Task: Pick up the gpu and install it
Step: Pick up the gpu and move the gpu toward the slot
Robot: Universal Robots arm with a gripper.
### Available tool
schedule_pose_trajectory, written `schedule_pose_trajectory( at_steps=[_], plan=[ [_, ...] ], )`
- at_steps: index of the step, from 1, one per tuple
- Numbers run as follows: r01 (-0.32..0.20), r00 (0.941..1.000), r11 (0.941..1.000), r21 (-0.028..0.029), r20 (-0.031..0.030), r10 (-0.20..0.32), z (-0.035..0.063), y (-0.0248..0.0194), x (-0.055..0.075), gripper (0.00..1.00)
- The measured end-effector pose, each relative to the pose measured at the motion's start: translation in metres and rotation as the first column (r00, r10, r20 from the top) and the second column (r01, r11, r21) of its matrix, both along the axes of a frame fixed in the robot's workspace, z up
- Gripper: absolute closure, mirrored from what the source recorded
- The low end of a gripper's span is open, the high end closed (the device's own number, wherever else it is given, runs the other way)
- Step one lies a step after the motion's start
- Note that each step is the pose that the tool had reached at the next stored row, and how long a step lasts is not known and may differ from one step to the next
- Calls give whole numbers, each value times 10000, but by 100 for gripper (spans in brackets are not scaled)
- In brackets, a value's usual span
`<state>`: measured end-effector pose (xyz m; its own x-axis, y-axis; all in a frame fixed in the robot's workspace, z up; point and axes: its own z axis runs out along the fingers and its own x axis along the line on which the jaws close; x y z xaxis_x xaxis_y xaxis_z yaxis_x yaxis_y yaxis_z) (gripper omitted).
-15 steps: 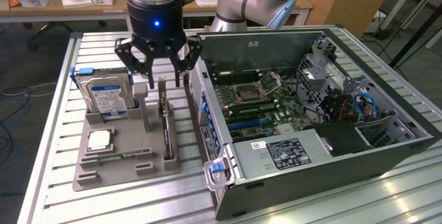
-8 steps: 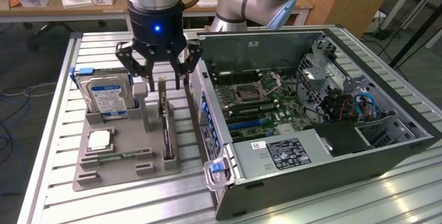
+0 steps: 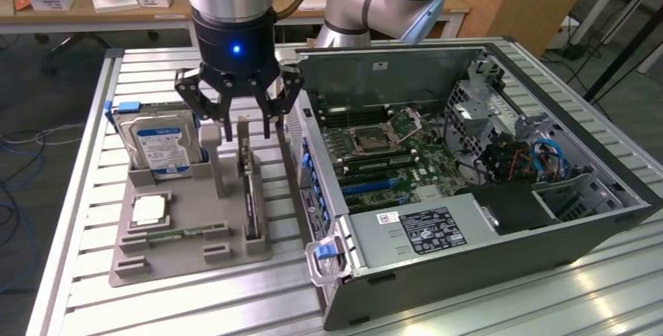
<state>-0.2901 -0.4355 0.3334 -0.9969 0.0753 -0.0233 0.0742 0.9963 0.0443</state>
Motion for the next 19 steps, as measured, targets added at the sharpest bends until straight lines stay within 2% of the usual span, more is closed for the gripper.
schedule_pose_trajectory(
  at_steps=[19],
  plan=[
    [0, 10000, 10000, 0, -1, 0, -139, -27, 0, 47]
  ],
)
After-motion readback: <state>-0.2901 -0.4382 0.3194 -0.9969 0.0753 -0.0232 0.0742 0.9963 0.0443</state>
